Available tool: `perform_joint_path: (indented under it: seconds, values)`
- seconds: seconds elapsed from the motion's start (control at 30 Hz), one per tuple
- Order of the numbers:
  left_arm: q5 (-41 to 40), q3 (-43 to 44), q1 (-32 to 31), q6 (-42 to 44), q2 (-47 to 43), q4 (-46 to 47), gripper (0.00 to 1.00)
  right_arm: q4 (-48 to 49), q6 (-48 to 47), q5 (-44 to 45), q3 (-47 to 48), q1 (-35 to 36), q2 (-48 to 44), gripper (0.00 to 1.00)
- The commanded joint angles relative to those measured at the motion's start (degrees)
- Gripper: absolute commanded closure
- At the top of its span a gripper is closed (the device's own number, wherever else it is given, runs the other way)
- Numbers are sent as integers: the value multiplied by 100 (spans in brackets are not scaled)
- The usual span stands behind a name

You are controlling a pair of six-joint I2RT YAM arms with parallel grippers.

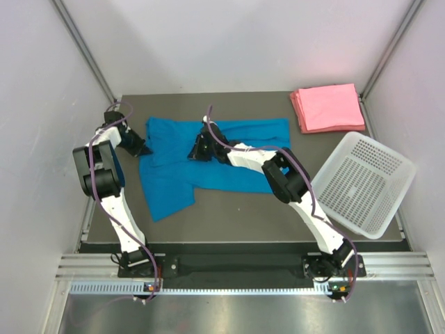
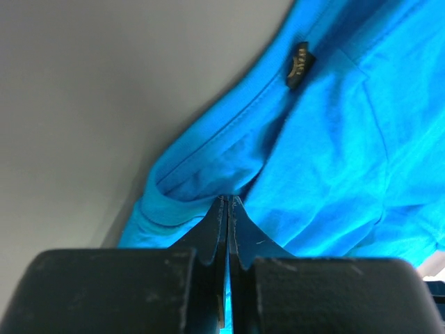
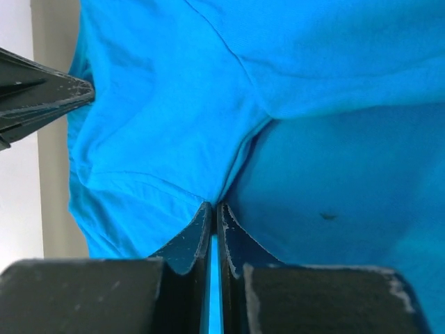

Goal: Fold and stack the t-shirts
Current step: Fold the tshirt

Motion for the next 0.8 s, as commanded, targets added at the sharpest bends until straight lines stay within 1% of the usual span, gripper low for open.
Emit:
perform_joint_path:
  seconds: [0.0,0.1,0.17,0.2,0.23,0.27,0.3,0.33,0.4,0.47,0.5,0.53,0.6,0.63,0.77]
  values:
    - [-193,148,65,-185,-258,-118,100,329,-68,111,-199,95,-288,100]
    - [-123,227,74,-133,-346,-84,100,312,-147,120,-322,78,-463,100]
    - [-9,280,74,-36,-442,214,99,373,-156,111,-427,78,-630,100]
    - [35,376,74,69,-469,320,85,487,-156,41,-498,78,-692,100]
    - [44,438,74,122,-452,417,78,549,-156,-12,-603,69,-736,97]
    - [62,525,74,175,-425,522,73,567,-156,-64,-630,78,-806,90]
    - [114,752,74,245,-373,549,68,541,-165,-152,-648,52,-833,73]
    - [158,894,74,280,-224,567,62,497,-208,-188,-656,43,-859,66]
    - [420,1332,74,351,-22,637,60,296,-322,-293,-683,-62,-1017,62]
    - [641,1667,74,377,356,629,59,207,-533,-337,-770,-272,-1254,61]
    - [755,2008,82,403,610,585,59,41,-621,-381,-919,-343,-1368,60]
    - [756,2159,74,412,699,541,59,-56,-813,-364,-981,-440,-1482,60]
    - [774,2432,74,439,936,619,58,-450,-1190,-259,-1104,-843,-1877,58]
    - [774,2503,74,448,1007,672,58,-600,-1341,-215,-1096,-845,-1940,57]
    - [835,2828,74,483,1350,857,54,-1320,-2071,-47,-1026,-1537,-2107,54]
